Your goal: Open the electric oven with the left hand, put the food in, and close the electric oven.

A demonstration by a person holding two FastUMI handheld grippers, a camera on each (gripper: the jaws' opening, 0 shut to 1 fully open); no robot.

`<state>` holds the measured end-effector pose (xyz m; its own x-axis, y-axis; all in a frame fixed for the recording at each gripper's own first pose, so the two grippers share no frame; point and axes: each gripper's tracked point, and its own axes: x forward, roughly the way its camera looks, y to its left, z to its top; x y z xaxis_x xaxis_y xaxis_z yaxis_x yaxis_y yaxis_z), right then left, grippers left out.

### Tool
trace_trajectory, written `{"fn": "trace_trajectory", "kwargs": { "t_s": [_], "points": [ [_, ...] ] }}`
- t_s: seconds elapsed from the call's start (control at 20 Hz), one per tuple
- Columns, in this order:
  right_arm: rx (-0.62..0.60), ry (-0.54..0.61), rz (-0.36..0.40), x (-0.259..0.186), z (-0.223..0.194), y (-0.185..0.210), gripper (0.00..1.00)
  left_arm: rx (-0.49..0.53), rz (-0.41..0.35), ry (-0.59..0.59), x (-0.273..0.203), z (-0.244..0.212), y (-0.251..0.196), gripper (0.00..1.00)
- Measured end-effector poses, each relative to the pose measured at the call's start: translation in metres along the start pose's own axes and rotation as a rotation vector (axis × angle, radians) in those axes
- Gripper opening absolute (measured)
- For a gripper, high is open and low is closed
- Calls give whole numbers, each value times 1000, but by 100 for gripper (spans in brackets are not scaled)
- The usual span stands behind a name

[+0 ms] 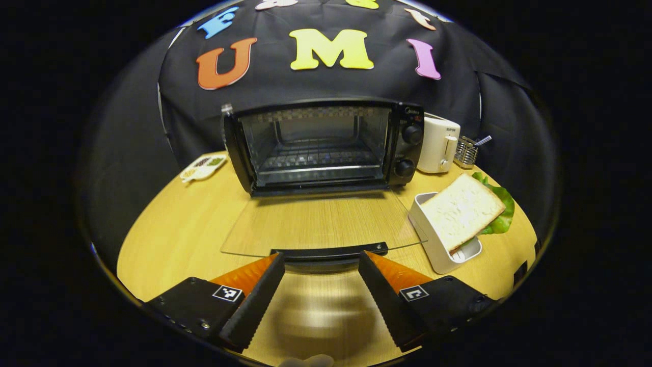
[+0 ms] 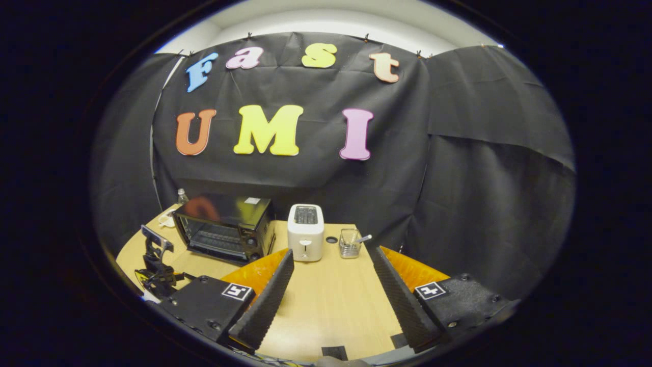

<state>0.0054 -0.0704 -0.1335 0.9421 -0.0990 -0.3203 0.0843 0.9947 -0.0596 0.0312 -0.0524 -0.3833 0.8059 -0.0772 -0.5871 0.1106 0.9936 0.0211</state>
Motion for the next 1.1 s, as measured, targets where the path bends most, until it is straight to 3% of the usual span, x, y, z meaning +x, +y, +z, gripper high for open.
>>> {"fn": "trace_trajectory", "kwargs": {
  "t_s": [0.05, 0.1, 0.3, 0.65, 0.8, 0.95, 1.0, 1.1],
  "points": [
    [8, 25, 14, 5, -8, 2, 100, -7, -5, -32, -13, 11, 2, 100],
    [22, 52, 27, 10, -18, 5, 100, -15, -5, -58, -28, 20, 5, 96],
    [102, 190, 102, 28, -73, 23, 100, -78, 22, -165, -94, 65, 35, 96],
    [182, 442, 321, 83, -169, 75, 100, -93, 122, -331, -182, 134, 73, 95],
    [209, 533, 428, 104, -191, 105, 99, -64, 176, -401, -210, 157, 80, 95],
    [217, 574, 482, 129, -195, 122, 98, -100, 219, -410, -227, 168, 81, 95],
    [217, 579, 499, 141, -194, 128, 87, -114, 229, -410, -229, 171, 81, 95],
    [221, 591, 517, 159, -195, 136, 86, -119, 244, -417, -229, 177, 82, 95]
  ]
}}
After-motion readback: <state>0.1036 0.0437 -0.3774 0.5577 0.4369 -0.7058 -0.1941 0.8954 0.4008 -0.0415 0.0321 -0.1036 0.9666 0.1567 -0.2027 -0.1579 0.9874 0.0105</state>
